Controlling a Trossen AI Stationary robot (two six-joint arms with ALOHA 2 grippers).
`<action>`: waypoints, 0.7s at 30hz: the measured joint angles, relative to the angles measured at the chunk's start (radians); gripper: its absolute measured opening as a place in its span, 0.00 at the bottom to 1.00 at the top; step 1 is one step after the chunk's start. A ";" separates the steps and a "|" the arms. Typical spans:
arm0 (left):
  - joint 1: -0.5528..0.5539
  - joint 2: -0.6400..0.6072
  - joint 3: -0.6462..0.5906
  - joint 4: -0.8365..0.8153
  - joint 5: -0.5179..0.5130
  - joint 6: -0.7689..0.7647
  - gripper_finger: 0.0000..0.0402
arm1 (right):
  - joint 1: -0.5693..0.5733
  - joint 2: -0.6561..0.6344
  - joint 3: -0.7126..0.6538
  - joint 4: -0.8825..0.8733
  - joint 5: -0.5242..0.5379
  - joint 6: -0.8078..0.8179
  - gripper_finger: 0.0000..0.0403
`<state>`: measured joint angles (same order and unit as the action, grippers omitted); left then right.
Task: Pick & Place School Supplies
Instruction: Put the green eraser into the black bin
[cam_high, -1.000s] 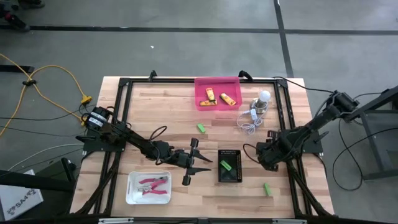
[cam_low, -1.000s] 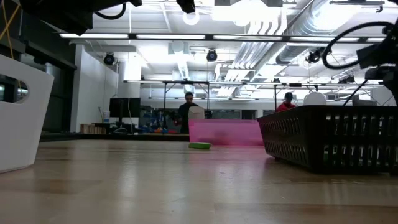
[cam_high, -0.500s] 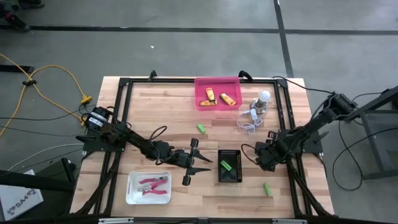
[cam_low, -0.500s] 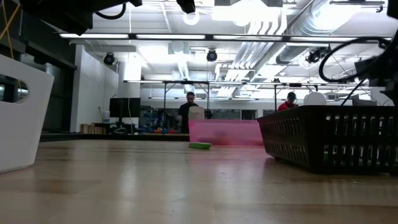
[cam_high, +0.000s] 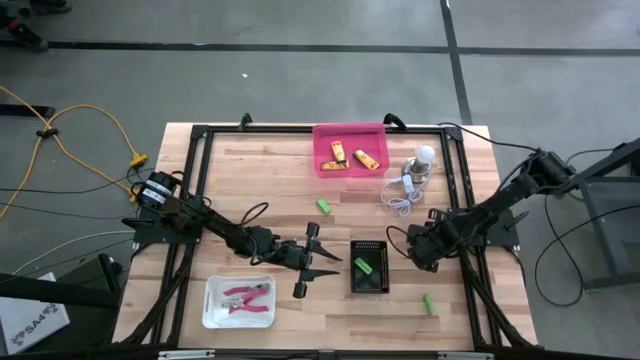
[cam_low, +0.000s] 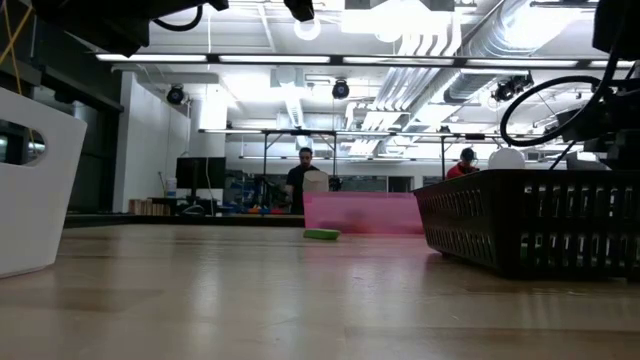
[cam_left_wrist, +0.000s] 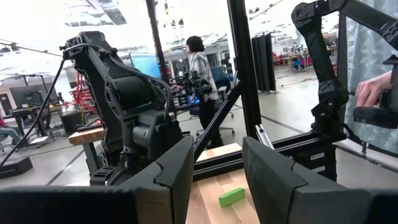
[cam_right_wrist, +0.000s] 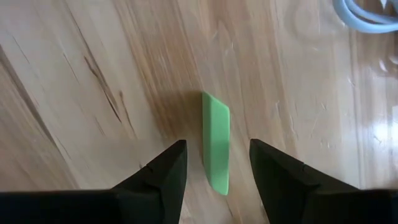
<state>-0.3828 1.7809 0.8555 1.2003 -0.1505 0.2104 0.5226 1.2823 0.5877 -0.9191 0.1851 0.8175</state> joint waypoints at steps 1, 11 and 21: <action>0.000 0.000 0.000 0.000 0.000 0.000 0.33 | -0.002 0.000 0.000 0.004 0.000 -0.003 0.41; 0.000 0.000 0.000 0.000 0.000 0.000 0.33 | -0.022 0.000 0.000 0.019 -0.002 -0.002 0.41; 0.000 0.000 0.000 0.004 0.000 0.000 0.33 | -0.022 0.000 0.000 0.036 -0.005 0.027 0.41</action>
<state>-0.3828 1.7809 0.8555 1.2045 -0.1505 0.2100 0.5011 1.2823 0.5877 -0.8832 0.1802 0.8444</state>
